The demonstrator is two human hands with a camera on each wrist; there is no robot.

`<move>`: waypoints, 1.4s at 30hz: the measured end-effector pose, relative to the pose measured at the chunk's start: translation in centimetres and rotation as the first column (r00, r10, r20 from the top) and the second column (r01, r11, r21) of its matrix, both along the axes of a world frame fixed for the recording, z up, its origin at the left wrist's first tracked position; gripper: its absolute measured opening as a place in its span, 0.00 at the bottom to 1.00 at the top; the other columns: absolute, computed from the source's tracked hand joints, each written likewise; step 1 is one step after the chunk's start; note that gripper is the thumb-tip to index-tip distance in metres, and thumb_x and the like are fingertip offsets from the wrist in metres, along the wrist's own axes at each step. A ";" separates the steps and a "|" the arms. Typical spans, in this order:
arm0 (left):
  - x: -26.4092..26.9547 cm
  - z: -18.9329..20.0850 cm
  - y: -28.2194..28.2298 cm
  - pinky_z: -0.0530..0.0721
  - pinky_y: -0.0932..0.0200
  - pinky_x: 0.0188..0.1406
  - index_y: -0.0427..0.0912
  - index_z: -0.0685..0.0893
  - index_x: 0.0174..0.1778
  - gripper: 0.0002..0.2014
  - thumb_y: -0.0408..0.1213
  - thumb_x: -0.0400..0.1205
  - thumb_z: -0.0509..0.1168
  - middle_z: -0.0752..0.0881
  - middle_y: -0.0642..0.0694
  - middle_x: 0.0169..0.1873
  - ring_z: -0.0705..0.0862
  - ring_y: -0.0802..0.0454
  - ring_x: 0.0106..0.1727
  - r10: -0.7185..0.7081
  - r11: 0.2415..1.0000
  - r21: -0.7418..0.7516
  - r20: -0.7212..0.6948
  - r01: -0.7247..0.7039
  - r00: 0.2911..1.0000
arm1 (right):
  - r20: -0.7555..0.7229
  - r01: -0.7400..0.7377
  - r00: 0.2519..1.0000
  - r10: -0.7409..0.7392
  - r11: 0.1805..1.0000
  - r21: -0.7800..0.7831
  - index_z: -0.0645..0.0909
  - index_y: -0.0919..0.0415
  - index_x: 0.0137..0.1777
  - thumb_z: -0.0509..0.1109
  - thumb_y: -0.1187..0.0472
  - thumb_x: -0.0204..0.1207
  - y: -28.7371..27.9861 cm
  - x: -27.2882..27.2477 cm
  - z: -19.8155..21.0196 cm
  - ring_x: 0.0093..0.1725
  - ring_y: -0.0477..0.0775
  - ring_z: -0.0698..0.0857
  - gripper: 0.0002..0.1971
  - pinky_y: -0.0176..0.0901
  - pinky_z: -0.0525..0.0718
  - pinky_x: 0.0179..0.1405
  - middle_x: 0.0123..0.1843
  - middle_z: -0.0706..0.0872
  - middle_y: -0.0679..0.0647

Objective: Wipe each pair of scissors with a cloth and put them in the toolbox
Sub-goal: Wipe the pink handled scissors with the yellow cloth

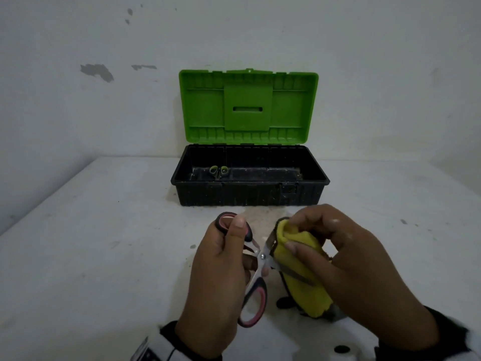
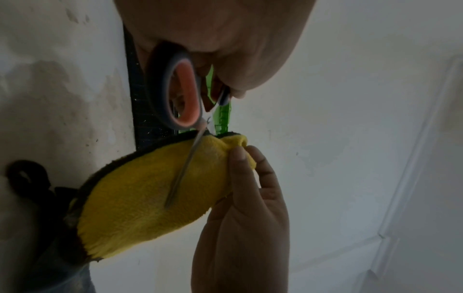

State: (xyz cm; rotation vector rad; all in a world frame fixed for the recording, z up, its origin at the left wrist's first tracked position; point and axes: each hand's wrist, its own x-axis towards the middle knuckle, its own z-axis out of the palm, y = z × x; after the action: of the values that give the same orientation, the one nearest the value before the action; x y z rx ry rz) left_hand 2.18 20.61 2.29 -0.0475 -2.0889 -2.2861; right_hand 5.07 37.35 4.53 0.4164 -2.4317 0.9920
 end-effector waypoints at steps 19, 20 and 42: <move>0.6 -0.2 0.7 0.79 0.65 0.26 0.50 0.79 0.41 0.24 0.66 0.73 0.49 0.82 0.53 0.24 0.81 0.58 0.26 0.207 0.961 -0.144 -0.194 -0.236 0.959 | 0.025 0.076 0.997 -0.077 0.996 0.035 0.85 0.47 0.37 0.76 0.50 0.75 -2.8 0.0 -1.4 0.45 0.43 0.81 0.07 0.24 0.78 0.38 0.34 0.84 0.40; 0.6 -0.1 0.7 0.78 0.69 0.23 0.49 0.79 0.41 0.22 0.63 0.75 0.50 0.81 0.54 0.22 0.80 0.59 0.24 0.203 0.962 -0.142 -0.203 -0.234 0.958 | 0.045 0.072 0.996 -0.074 0.996 0.051 0.84 0.47 0.37 0.75 0.48 0.75 -3.0 0.2 -1.5 0.45 0.43 0.81 0.08 0.25 0.78 0.36 0.34 0.83 0.39; 0.5 0.0 0.5 0.87 0.50 0.41 0.51 0.82 0.49 0.18 0.58 0.86 0.52 0.92 0.44 0.29 0.92 0.44 0.35 -0.025 0.961 0.272 0.292 -0.058 0.956 | 0.077 0.323 0.946 -0.316 0.887 -0.331 0.82 0.48 0.39 0.74 0.53 0.77 0.8 -1.6 -0.7 0.43 0.37 0.84 0.06 0.25 0.75 0.33 0.37 0.86 0.43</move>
State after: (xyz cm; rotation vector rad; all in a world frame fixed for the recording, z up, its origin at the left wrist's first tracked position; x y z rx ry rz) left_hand 2.69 21.15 2.29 0.3397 -1.8420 -2.6937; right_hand 3.47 38.11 3.86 -0.1145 -2.1874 1.2341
